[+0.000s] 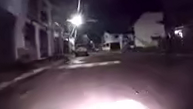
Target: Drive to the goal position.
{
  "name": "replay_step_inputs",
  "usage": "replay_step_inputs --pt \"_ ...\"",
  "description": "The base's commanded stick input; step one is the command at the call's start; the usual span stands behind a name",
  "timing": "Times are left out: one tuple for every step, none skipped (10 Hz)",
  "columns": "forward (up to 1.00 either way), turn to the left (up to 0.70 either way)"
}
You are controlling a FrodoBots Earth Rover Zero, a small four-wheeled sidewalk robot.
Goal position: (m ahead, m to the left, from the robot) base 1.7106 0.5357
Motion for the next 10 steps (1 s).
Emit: replay_step_inputs --pt "1.0 -0.27" --pt "1.0 -0.27" --pt "1.0 -0.27" --pt "1.0 -0.27" --pt "1.0 -0.27" --pt "1.0 -0.27" --pt "1.0 -0.27" --pt "1.0 -0.12" --pt "1.0 0.0" --pt "1.0 0.0"
